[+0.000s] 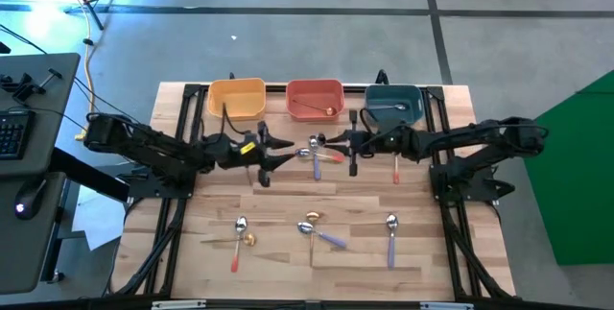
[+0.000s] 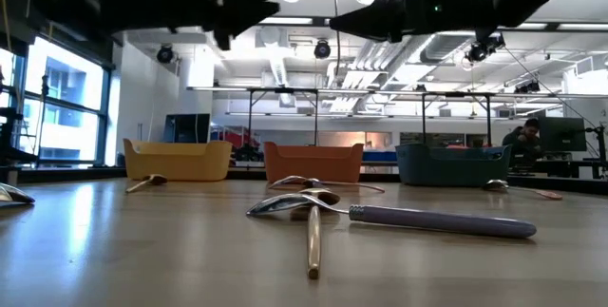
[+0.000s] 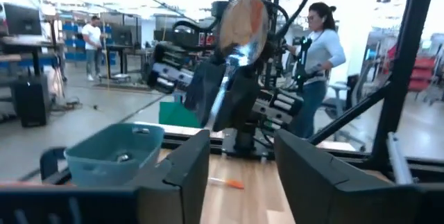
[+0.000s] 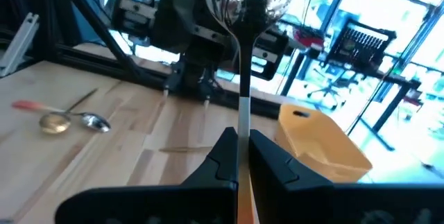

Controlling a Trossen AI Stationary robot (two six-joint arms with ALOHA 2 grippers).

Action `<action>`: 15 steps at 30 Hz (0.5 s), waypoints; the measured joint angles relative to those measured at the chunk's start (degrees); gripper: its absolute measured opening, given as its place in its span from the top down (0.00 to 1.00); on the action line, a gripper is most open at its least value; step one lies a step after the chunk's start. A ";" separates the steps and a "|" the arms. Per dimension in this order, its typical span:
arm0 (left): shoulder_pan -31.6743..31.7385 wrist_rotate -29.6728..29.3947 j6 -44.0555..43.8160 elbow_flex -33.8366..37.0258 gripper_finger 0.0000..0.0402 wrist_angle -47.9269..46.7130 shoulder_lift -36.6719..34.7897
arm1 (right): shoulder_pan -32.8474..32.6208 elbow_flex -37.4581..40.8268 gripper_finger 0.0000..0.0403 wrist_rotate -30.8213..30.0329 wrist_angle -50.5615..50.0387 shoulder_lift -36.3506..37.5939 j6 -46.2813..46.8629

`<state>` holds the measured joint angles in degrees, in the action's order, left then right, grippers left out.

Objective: Sort silverware by color (type)
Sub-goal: Put the orange spoon into the yellow bin

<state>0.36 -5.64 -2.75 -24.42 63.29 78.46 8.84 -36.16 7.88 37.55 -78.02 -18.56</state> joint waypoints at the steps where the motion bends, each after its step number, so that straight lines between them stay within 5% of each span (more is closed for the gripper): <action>1: 0.03 0.01 1.07 -1.63 0.59 -0.92 0.86 | 0.34 -0.04 0.99 0.39 0.05 0.00 -0.38; 7: 1.32 0.83 6.90 -10.87 0.56 -5.36 6.45 | 1.86 -0.04 0.99 2.29 0.46 0.00 -1.02; 15: 4.58 10.11 7.53 -21.58 0.59 -10.10 14.39 | 2.11 -0.04 0.99 2.27 0.57 0.00 -0.99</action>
<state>4.94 4.47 4.78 -46.00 53.19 92.84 10.95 -36.21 10.15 38.12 -78.02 -19.55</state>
